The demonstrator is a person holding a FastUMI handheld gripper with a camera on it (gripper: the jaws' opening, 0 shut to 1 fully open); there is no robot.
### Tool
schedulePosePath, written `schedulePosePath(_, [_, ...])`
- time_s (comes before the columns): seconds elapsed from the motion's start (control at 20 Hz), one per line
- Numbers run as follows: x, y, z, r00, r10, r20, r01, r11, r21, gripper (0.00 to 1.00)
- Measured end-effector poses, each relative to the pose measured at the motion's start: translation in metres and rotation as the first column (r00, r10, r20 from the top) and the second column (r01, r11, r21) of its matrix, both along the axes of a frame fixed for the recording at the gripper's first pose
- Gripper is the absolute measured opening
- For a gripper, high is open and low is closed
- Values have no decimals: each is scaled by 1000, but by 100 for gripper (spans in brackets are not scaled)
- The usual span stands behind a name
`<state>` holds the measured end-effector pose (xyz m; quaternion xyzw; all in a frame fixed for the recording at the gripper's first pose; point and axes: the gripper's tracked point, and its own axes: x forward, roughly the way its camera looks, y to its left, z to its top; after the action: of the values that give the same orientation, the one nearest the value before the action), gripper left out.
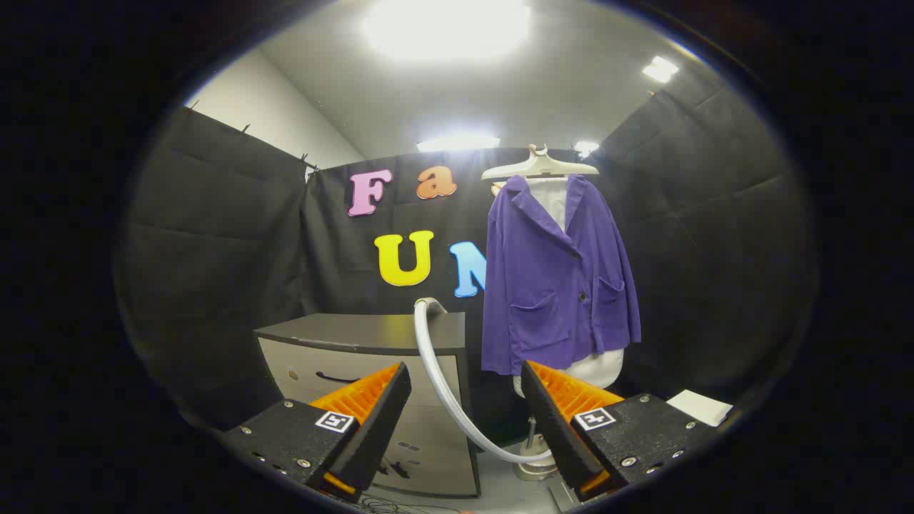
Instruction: Iron the clothes twice with a garment steamer, once on the left side and once on the right side.
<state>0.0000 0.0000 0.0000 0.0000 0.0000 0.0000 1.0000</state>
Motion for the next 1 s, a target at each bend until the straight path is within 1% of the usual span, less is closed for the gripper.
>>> schedulePosePath(0.6, [0, 6, 7, 1000, -5, 13, 5, 1000, -8, 95])
schedulePosePath(0.75, [-1, 11, 5, 1000, 3, -2, -3, 1000, -1, 96])
schedulePosePath(1.0, [16, 13, 25, 1000, 3, 26, -2, 1000, -13, 96])
